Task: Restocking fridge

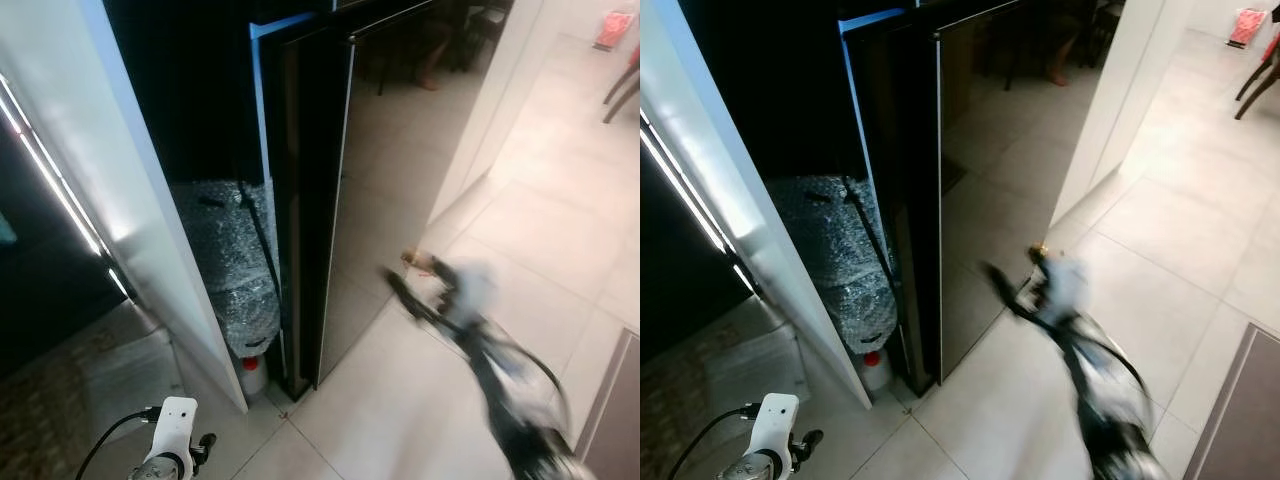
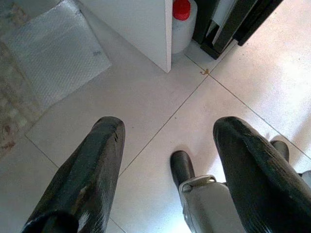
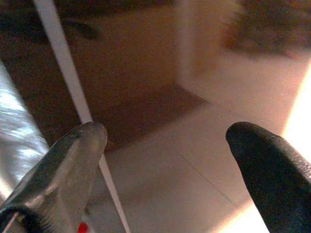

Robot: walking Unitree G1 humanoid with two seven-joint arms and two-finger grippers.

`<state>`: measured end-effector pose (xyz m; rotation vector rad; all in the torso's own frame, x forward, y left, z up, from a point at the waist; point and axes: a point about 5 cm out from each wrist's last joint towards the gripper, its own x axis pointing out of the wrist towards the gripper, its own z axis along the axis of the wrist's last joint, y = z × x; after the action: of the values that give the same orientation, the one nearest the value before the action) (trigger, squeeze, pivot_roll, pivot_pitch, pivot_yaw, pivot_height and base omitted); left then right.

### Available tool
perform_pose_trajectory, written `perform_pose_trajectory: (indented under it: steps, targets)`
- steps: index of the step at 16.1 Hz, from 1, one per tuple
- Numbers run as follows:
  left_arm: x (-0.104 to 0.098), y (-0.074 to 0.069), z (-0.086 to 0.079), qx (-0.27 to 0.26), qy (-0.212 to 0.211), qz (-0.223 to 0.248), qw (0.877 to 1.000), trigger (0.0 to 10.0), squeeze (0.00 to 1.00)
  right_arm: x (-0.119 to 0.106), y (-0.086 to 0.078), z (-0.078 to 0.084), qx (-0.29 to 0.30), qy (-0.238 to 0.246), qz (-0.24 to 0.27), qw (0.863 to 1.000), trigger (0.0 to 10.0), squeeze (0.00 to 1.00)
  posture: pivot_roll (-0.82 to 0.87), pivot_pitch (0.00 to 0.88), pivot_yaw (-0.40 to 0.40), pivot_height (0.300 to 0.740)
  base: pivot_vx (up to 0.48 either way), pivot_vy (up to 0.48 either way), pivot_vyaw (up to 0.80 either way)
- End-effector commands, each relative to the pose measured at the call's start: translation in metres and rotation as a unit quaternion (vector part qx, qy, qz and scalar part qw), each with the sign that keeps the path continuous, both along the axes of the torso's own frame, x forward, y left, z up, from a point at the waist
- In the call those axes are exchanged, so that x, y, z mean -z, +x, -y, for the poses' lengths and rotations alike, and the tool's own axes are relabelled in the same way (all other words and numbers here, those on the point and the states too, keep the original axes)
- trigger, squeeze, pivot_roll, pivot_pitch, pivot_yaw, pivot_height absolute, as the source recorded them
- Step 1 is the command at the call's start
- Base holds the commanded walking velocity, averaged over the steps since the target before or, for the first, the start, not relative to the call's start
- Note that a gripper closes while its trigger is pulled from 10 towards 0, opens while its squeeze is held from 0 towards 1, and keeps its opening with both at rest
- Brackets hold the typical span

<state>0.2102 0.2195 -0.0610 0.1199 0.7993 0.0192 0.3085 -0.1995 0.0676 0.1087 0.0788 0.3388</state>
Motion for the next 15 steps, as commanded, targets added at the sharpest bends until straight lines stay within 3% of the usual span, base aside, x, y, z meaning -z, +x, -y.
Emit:
perform_pose_trajectory:
  steps: [1, 2, 4, 5, 6, 7, 8, 10, 11, 15]
  targets:
    - [0.002, -0.003, -0.001, -0.003, 0.000, -0.007, 1.000, 10.0, 0.00, 0.031, -0.018, 0.027, 0.099, 0.008, -0.072, 0.992, 10.0, 0.00, -0.06, 0.072, -0.034, 0.740, 0.000, 0.000, 0.00]
    - [0.002, -0.003, -0.001, -0.004, 0.000, -0.007, 1.000, 10.0, 0.00, 0.052, -0.031, 0.036, 0.136, -0.001, -0.122, 0.983, 10.0, 0.00, -0.06, 0.074, -0.036, 0.740, 0.000, 0.000, 0.00]
    - [0.001, -0.002, -0.001, -0.006, 0.000, -0.005, 1.000, 10.0, 0.00, 0.101, -0.078, 0.051, 0.216, -0.022, -0.259, 0.941, 10.0, 0.00, -0.06, 0.076, -0.038, 0.740, 0.000, 0.000, 0.00]
    - [0.001, -0.002, -0.001, -0.006, 0.001, -0.004, 1.000, 10.0, 0.00, 0.131, -0.119, 0.050, 0.241, -0.042, -0.356, 0.902, 10.0, 0.00, -0.06, 0.076, -0.034, 0.740, 0.000, 0.000, 0.00]
    - [0.001, -0.001, -0.001, -0.006, 0.001, -0.004, 1.000, 10.0, 0.00, 0.150, -0.150, 0.043, 0.246, -0.055, -0.422, 0.871, 10.0, 0.00, -0.05, 0.077, -0.027, 0.740, 0.000, 0.000, 0.00]
    - [0.001, -0.001, -0.002, -0.006, 0.002, -0.005, 1.000, 10.0, 0.00, 0.160, -0.167, 0.036, 0.242, -0.061, -0.461, 0.852, 10.0, 0.00, -0.04, 0.076, -0.024, 0.740, 0.000, 0.000, 0.00]
    - [0.000, -0.001, -0.002, -0.003, 0.004, -0.008, 1.000, 10.0, 0.00, 0.165, -0.176, 0.027, 0.234, -0.061, -0.481, 0.843, 10.0, 0.00, -0.03, 0.078, -0.023, 0.740, 0.000, 0.000, 0.00]
    - [0.000, -0.001, -0.006, -0.004, 0.008, -0.013, 1.000, 10.0, 0.00, 0.165, -0.161, -0.002, 0.194, -0.057, -0.470, 0.859, 10.0, 0.00, -0.04, 0.082, -0.016, 0.740, 0.000, 0.000, 0.00]
    - [0.000, -0.001, -0.007, -0.001, 0.010, -0.015, 1.000, 10.0, 0.00, 0.165, -0.158, -0.008, 0.182, -0.061, -0.469, 0.862, 10.0, 0.00, -0.03, 0.082, -0.019, 0.740, 0.000, 0.000, 0.00]
    - [0.001, -0.003, -0.007, -0.024, 0.004, -0.018, 1.000, 10.0, 0.00, 0.161, -0.144, -0.016, 0.164, -0.068, -0.457, 0.872, 10.0, 0.00, -0.01, 0.068, -0.050, 0.740, 0.000, 0.000, 0.00]
